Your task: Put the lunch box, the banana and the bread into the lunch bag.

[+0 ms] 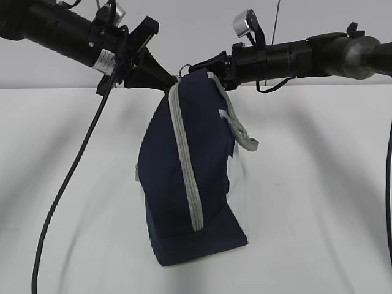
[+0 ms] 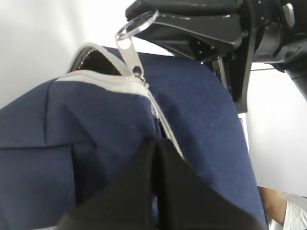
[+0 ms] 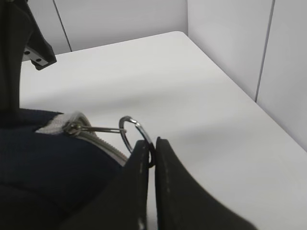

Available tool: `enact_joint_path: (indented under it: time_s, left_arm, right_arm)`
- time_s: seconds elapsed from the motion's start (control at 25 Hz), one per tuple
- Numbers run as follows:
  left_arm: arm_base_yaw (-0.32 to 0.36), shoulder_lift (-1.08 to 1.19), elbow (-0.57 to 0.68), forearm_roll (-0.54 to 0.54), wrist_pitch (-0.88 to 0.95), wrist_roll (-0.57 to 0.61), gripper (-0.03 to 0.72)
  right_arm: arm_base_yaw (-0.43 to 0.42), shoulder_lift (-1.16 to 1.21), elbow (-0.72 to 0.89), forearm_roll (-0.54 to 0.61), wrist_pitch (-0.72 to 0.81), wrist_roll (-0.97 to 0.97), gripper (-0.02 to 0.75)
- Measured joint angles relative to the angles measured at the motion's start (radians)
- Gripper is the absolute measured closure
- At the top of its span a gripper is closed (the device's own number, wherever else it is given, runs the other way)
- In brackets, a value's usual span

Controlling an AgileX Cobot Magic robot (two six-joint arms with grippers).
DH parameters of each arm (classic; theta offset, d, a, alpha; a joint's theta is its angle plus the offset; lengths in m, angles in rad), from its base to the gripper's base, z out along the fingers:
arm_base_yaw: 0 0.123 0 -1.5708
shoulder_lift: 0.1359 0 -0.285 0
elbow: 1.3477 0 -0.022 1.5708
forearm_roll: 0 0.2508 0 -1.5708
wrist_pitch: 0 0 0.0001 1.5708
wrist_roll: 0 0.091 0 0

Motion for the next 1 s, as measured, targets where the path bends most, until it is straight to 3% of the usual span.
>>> enact_joint_path:
  time_s: [0.28,0.4,0.52,0.64,0.72,0.8,1.0]
  left_arm:
    - [0.0,0.003,0.0,-0.019,0.006,0.009,0.692]
    - [0.0,0.003,0.0,-0.024,0.021,0.013,0.679]
    - [0.013,0.003,0.0,-0.015,0.016,0.034,0.559]
    - [0.038,-0.002,0.0,0.044,0.0,0.048,0.37]
    - [0.056,-0.017,0.0,0.103,-0.008,0.05,0.268]
    - [0.074,-0.04,0.0,0.156,-0.011,0.051,0.212]
    - [0.09,-0.102,0.0,0.268,-0.014,0.037,0.187]
  right_arm:
    - [0.0,0.0,0.0,0.019,0.015,0.066,0.744]
    - [-0.006,0.002,-0.014,0.038,0.028,0.123,0.636]
    - [-0.021,0.002,-0.054,0.016,0.026,0.257,0.383]
    - [-0.035,0.002,-0.108,-0.092,0.028,0.418,0.216]
    - [-0.041,0.002,-0.147,-0.176,0.03,0.542,0.18]
    - [-0.051,0.002,-0.179,-0.236,0.034,0.638,0.169]
    - [-0.068,0.002,-0.224,-0.438,0.04,1.118,0.162]
